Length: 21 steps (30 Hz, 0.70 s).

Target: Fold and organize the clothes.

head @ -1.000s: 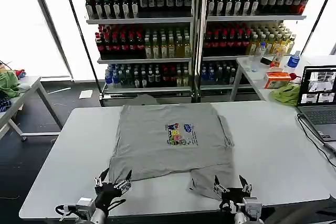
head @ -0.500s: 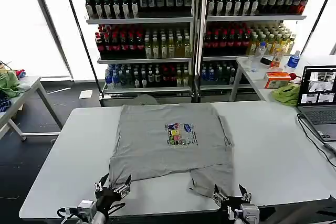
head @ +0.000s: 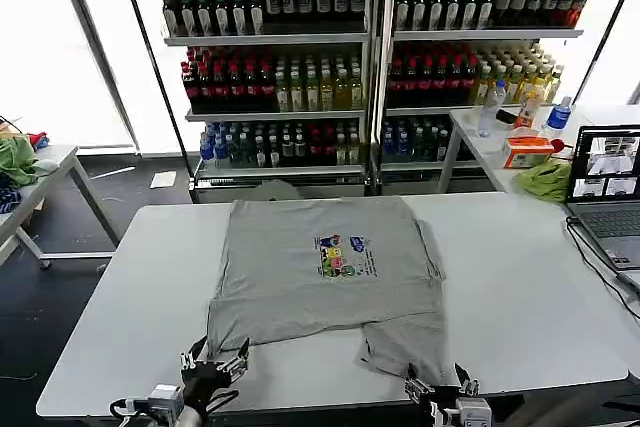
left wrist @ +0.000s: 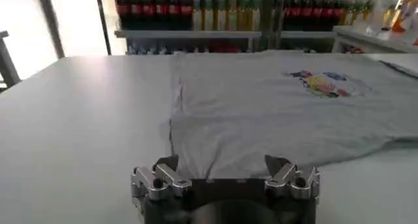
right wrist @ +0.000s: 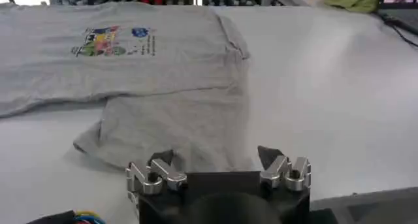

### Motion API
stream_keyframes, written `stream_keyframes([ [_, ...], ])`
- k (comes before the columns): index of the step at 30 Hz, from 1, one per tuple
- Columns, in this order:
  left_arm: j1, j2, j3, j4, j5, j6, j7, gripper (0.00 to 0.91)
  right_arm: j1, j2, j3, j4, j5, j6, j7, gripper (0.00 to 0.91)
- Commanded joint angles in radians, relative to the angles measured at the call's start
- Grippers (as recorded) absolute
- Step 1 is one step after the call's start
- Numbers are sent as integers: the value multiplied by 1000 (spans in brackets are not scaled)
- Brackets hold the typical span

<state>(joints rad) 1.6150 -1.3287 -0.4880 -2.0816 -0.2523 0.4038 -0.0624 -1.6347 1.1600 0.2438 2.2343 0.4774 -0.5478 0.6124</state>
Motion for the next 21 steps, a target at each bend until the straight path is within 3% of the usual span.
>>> stream_keyframes([
  [1, -4, 0, -5, 25, -6, -1, 1, 907, -3, 0, 0, -4, 1, -1, 0, 907],
  [6, -6, -1, -6, 35, -13, -1, -1, 907, -3, 5, -7, -13, -2, 2, -2, 907],
  [8, -6, 0, -7, 34, -13, 0, -2, 796, -4, 4, -9, -15, -4, 7, -7, 907],
  [9, -5, 2, -8, 32, -13, 0, -1, 595, -4, 3, -10, -17, -4, 12, -9, 766],
  [10, -5, 2, -8, 31, -13, 0, -2, 464, -4, 3, -10, -19, -5, 18, -12, 484],
  [11, -5, 3, -8, 30, -12, 0, -3, 141, -3, 4, -11, -24, -6, 24, -14, 10],
  [12, -5, 3, -8, 30, -11, 0, -5, 10, -3, 4, -13, -26, -7, 30, -16, 0],
  [21, -2, 2, 4, 17, -7, 1, -6, 10, -1, 3, -16, -24, -27, 53, -25, 0],
])
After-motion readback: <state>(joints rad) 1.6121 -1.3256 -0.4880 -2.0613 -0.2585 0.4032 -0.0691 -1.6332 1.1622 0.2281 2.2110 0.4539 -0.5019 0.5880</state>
